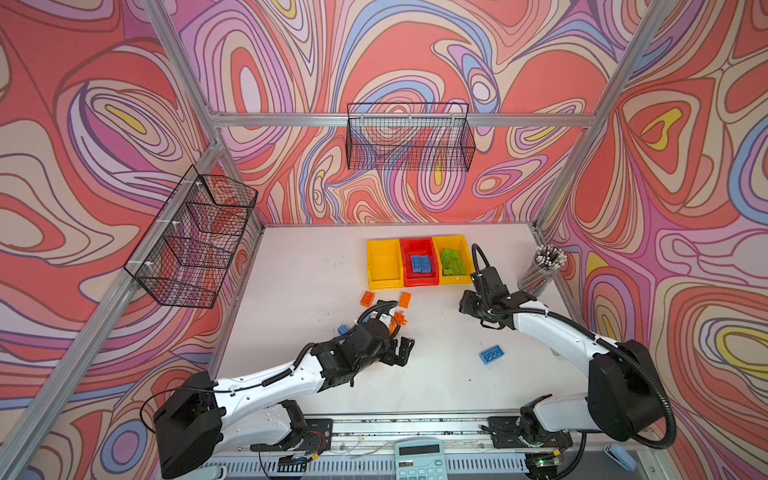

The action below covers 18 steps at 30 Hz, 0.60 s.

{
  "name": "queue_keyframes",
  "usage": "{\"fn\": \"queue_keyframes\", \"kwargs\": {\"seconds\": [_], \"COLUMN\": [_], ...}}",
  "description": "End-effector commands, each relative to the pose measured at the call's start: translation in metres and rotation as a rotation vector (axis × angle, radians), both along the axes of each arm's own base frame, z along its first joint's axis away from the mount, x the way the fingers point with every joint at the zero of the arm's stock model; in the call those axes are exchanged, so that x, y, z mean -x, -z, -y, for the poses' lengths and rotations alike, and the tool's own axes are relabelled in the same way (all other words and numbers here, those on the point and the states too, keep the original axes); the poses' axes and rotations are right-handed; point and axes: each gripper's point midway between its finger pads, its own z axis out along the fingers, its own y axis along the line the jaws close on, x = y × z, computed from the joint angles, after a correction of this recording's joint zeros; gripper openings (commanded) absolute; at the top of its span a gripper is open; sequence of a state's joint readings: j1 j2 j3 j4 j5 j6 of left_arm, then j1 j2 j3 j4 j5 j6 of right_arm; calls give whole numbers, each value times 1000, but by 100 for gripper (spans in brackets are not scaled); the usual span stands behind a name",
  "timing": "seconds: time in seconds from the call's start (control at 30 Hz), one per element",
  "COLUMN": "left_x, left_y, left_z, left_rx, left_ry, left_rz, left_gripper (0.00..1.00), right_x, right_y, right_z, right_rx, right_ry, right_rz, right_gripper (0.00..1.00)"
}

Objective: Sort the legos into containers by color
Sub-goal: 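Lift the blue 2x4 brick with the right gripper and drop it into the red bin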

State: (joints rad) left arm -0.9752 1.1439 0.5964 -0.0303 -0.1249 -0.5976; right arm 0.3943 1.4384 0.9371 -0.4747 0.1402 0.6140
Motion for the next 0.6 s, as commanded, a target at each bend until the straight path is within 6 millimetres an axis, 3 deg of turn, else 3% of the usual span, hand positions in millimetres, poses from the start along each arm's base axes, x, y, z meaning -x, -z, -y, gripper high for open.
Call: {"fn": "queue_keyframes", "kwargs": {"seconds": [0.0, 0.2, 0.23, 0.43, 0.57], "left_x": [0, -3, -4, -9, -13], "left_y": [7, 5, 5, 2, -3], "left_z": [-15, -28, -30, -41, -45], "left_rx": [-49, -87, -94, -106, -112], "left_ry": [-39, -74, -81, -119, -136], "left_rz": [3, 24, 29, 35, 36], "left_gripper": [100, 100, 100, 100, 100], "right_x": [-26, -87, -97, -145, -168], "right_y": [-15, -41, -33, -29, -19], "right_z": [-31, -71, -76, -101, -110], "right_rx": [13, 24, 31, 59, 80], "right_ry": [-73, -139, -145, -192, -204], "right_rz": [33, 98, 91, 94, 86], "right_gripper": [48, 49, 50, 50, 52]}}
